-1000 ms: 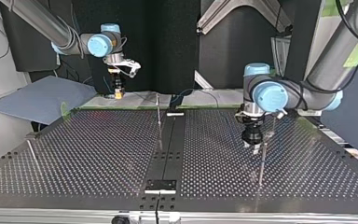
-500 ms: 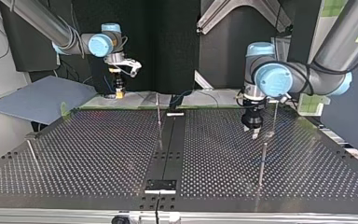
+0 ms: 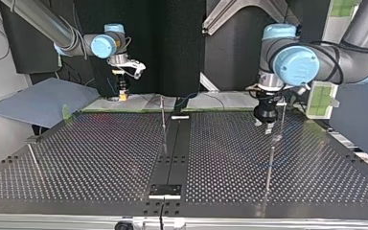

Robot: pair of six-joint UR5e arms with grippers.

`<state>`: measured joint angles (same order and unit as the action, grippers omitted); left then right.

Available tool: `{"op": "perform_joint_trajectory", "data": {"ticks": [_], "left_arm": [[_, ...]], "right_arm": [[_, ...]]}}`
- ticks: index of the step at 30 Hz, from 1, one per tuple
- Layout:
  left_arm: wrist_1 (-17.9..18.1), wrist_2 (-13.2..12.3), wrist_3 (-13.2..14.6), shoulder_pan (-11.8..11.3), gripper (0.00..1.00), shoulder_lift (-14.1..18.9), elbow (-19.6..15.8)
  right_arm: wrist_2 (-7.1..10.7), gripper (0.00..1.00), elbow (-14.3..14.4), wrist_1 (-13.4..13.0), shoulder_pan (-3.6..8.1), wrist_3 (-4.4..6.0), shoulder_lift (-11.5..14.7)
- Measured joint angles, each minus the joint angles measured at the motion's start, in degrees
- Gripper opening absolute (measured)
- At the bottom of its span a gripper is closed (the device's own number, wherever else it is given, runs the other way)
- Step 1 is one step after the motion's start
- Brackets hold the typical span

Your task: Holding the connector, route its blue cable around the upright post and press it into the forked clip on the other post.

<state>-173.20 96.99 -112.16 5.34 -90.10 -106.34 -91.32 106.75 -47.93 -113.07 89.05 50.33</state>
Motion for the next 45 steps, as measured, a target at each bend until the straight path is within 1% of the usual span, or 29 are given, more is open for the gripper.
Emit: {"op": "perform_joint_trajectory", "data": {"ticks": [6, 12, 16, 20, 25, 28, 33, 39, 45], "left_arm": [[-2.9, 0.2, 0.8, -0.9, 0.82, 3.0, 2.2], [-5.7, 2.1, 2.1, -1.2, 0.82, 5.8, 5.0], [-7.6, 2.6, 2.4, -1.4, 0.82, 7.7, 6.8], [-9.6, 2.5, 2.8, -1.7, 0.82, 9.7, 8.9], [-11.9, 1.1, 2.9, -1.9, 0.82, 11.7, 11.1], [-13.2, -0.1, 3.1, -2.0, 0.82, 11.5, 12.0], [-15.8, -2.2, 4.4, -2.1, 0.82, 9.5, 12.4], [-18.5, -2.6, 5.8, -2.1, 0.82, 7.0, 12.4], [-21.2, -2.6, 6.0, -2.1, 0.82, 6.4, 12.4]], "right_arm": [[0.04, 0.00, 0.0, -0.1, 0.00, 0.00, 0.0], [0.40, 0.00, 0.0, 0.0, -0.01, 0.03, 0.0], [0.47, 0.00, 0.0, -0.1, -0.01, 0.07, 0.0], [0.69, 0.00, 0.0, -0.2, -0.01, 0.14, 0.0], [1.06, 0.00, 0.0, -0.4, 0.07, 0.25, 0.0], [1.12, 0.00, 0.0, -0.4, 0.14, 0.32, 0.0], [1.14, 0.00, 0.0, -0.4, 0.14, 0.34, 0.0], [1.14, 0.00, 0.0, -0.2, 0.03, 0.28, 0.0], [1.14, 0.00, 0.0, -0.1, 0.00, 0.28, 0.0]]}}
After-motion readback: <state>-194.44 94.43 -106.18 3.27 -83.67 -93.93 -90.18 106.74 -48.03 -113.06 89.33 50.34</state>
